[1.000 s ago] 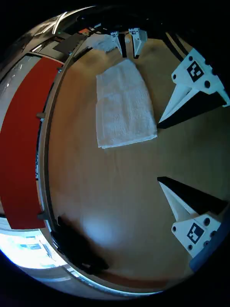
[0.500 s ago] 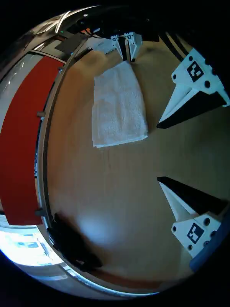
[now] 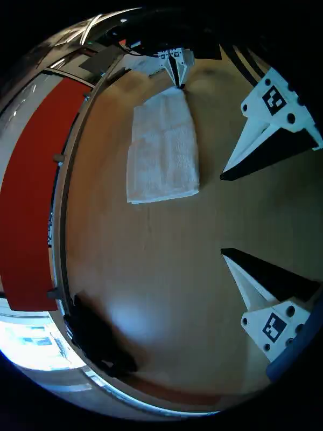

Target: Fold towel

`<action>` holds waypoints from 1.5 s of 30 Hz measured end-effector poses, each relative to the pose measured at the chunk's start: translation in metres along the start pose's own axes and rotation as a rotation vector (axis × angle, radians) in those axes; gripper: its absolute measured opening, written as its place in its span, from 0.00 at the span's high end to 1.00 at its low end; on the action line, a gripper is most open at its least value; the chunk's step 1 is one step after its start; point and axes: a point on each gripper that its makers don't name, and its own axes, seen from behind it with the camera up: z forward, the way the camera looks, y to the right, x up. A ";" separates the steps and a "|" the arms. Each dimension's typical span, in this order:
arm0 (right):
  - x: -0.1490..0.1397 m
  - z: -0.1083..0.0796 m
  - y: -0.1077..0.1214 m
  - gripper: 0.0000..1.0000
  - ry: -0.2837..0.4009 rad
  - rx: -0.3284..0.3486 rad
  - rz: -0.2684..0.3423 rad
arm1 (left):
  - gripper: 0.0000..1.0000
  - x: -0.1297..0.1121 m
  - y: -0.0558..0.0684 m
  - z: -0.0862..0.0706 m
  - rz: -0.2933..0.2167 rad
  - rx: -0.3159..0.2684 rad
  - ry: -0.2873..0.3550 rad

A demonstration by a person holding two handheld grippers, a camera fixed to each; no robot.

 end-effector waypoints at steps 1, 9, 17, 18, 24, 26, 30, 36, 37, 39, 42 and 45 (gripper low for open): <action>0.001 -0.001 0.000 0.97 0.003 -0.001 -0.003 | 0.07 0.000 0.000 -0.001 -0.001 0.000 0.000; 0.023 -0.012 0.002 0.98 0.036 -0.023 -0.028 | 0.07 -0.001 0.001 -0.006 -0.009 -0.003 0.008; 0.065 -0.027 -0.001 0.98 0.082 -0.031 -0.095 | 0.07 -0.001 -0.003 -0.012 -0.020 -0.003 0.017; 0.072 -0.028 -0.002 0.98 0.091 -0.031 -0.105 | 0.07 -0.001 -0.004 -0.013 -0.022 -0.002 0.018; 0.111 -0.031 -0.009 0.98 0.133 -0.026 -0.165 | 0.07 -0.005 -0.007 -0.017 -0.040 -0.001 0.021; 0.123 -0.030 -0.012 0.98 0.144 -0.024 -0.185 | 0.07 -0.006 -0.007 -0.018 -0.049 -0.004 0.023; 0.145 -0.028 -0.021 0.98 0.163 -0.012 -0.224 | 0.07 -0.008 -0.006 -0.020 -0.058 -0.008 0.026; 0.167 -0.023 -0.034 0.98 0.178 0.010 -0.258 | 0.07 -0.010 -0.006 -0.022 -0.065 -0.012 0.028; 0.168 -0.022 -0.036 0.98 0.178 0.013 -0.260 | 0.07 -0.011 -0.006 -0.023 -0.067 -0.014 0.028; 0.171 -0.021 -0.040 0.98 0.179 0.019 -0.265 | 0.07 -0.011 -0.006 -0.024 -0.072 -0.017 0.028; 0.175 -0.018 -0.046 0.98 0.179 0.028 -0.275 | 0.07 -0.013 -0.008 -0.027 -0.082 -0.019 0.029; 0.180 -0.014 -0.052 0.98 0.178 0.043 -0.294 | 0.07 -0.014 -0.012 -0.031 -0.093 -0.014 0.033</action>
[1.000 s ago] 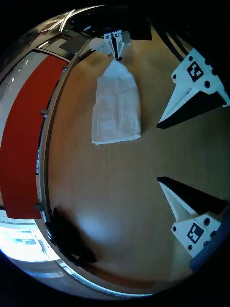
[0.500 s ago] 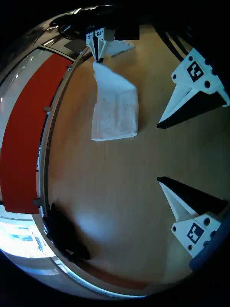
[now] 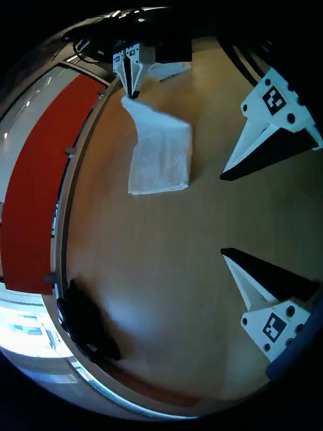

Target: Fold towel

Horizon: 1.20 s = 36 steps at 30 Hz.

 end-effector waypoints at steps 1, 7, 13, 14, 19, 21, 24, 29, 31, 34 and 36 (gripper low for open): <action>0.003 0.002 -0.002 0.98 0.000 0.007 -0.009 | 0.07 0.000 -0.001 -0.002 -0.003 0.001 0.002; 0.019 0.020 -0.017 0.98 -0.009 0.050 -0.075 | 0.07 -0.002 -0.008 -0.011 -0.028 0.012 0.014; 0.029 0.046 -0.042 0.98 -0.034 0.113 -0.126 | 0.07 -0.006 -0.013 -0.023 -0.074 0.023 0.030; 0.029 0.050 -0.046 0.98 -0.039 0.125 -0.132 | 0.07 -0.007 -0.014 -0.025 -0.082 0.026 0.033; 0.024 0.076 -0.076 0.98 -0.070 0.184 -0.147 | 0.07 -0.013 -0.017 -0.037 -0.115 0.037 0.040; 0.020 0.085 -0.087 0.98 -0.081 0.208 -0.144 | 0.07 -0.017 -0.018 -0.042 -0.126 0.038 0.040; 0.014 0.096 -0.101 0.98 -0.096 0.240 -0.128 | 0.07 -0.022 -0.021 -0.047 -0.139 0.045 0.040; 0.006 0.106 -0.108 0.97 -0.115 0.254 -0.106 | 0.07 -0.028 -0.025 -0.051 -0.158 0.053 0.039; 0.005 0.107 -0.107 0.96 -0.119 0.256 -0.101 | 0.07 -0.028 -0.026 -0.051 -0.162 0.054 0.039; 0.004 0.105 -0.107 0.89 -0.119 0.259 -0.096 | 0.07 -0.028 -0.026 -0.051 -0.164 0.052 0.039; 0.005 0.104 -0.106 0.76 -0.116 0.259 -0.092 | 0.07 -0.027 -0.026 -0.050 -0.163 0.051 0.039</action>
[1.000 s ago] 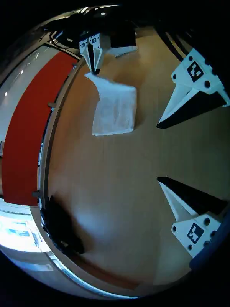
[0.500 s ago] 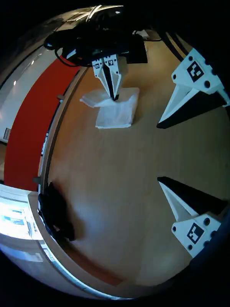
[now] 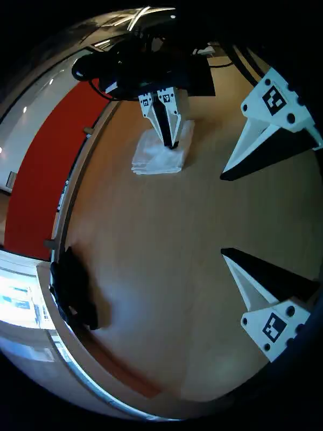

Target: Fold towel

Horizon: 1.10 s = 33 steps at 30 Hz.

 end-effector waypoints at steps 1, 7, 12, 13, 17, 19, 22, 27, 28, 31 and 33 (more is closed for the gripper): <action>0.000 -0.001 0.000 0.69 0.004 -0.001 0.002 | 0.07 0.001 0.000 0.001 0.002 0.000 0.000; 0.000 -0.007 0.003 0.36 0.019 -0.013 0.018 | 0.07 0.005 0.002 0.002 0.011 -0.002 0.004; -0.006 -0.011 0.004 0.33 0.018 -0.022 0.031 | 0.07 0.006 0.003 0.003 0.012 -0.002 0.004; -0.008 -0.012 0.003 0.33 0.017 -0.024 0.034 | 0.07 0.006 0.003 0.003 0.012 -0.002 0.004; -0.016 -0.017 0.002 0.33 0.013 -0.033 0.047 | 0.07 0.006 0.003 0.004 0.013 0.001 0.002; -0.022 -0.020 0.002 0.33 0.009 -0.042 0.057 | 0.07 0.006 0.004 0.004 0.013 0.000 0.001; -0.031 -0.024 0.004 0.33 0.003 -0.056 0.072 | 0.07 0.006 0.005 0.005 0.013 -0.002 0.002; -0.048 -0.033 0.005 0.33 -0.011 -0.074 0.100 | 0.07 0.007 0.008 0.007 0.017 -0.005 0.001; -0.052 -0.035 0.005 0.33 -0.015 -0.078 0.107 | 0.07 0.007 0.008 0.007 0.019 -0.006 0.001; -0.063 -0.040 0.006 0.33 -0.025 -0.087 0.124 | 0.07 0.008 0.010 0.009 0.023 -0.008 -0.001; -0.070 -0.043 0.006 0.33 -0.032 -0.093 0.134 | 0.07 0.008 0.012 0.009 0.025 -0.010 -0.001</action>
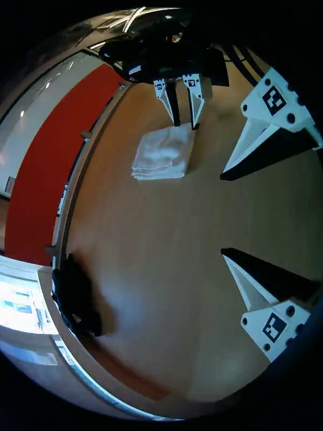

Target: Fold towel

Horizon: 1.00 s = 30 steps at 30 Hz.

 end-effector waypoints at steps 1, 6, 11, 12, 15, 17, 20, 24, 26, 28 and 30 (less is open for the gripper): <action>-0.004 -0.001 0.001 0.33 -0.004 -0.003 0.005 | 0.07 0.000 0.001 0.000 0.001 -0.001 0.000; -0.016 -0.003 0.004 0.33 -0.023 -0.015 0.024 | 0.07 0.001 0.004 0.002 0.006 -0.004 -0.001; -0.022 -0.001 0.006 0.33 -0.033 -0.023 0.040 | 0.07 0.002 0.006 0.003 0.007 -0.008 0.000; -0.023 -0.001 0.006 0.33 -0.037 -0.024 0.043 | 0.07 0.002 0.006 0.003 0.007 -0.008 0.000; -0.027 0.000 0.006 0.35 -0.051 -0.026 0.051 | 0.07 0.002 0.006 0.003 0.007 -0.009 0.002; -0.030 0.001 0.007 0.38 -0.061 -0.027 0.056 | 0.07 0.003 0.007 0.003 0.005 -0.009 0.003; -0.031 0.003 0.006 0.45 -0.067 -0.025 0.062 | 0.07 0.003 0.007 0.003 0.004 -0.010 0.004; -0.029 0.003 0.007 0.52 -0.062 -0.029 0.075 | 0.07 0.003 0.009 0.003 0.004 -0.014 0.007; -0.029 0.003 0.007 0.57 -0.060 -0.032 0.081 | 0.07 0.003 0.009 0.003 0.005 -0.015 0.009; -0.029 0.003 0.008 0.65 -0.058 -0.034 0.085 | 0.07 0.003 0.010 0.002 0.006 -0.016 0.010; -0.030 0.003 0.008 0.73 -0.057 -0.034 0.089 | 0.07 0.003 0.010 0.002 0.007 -0.017 0.010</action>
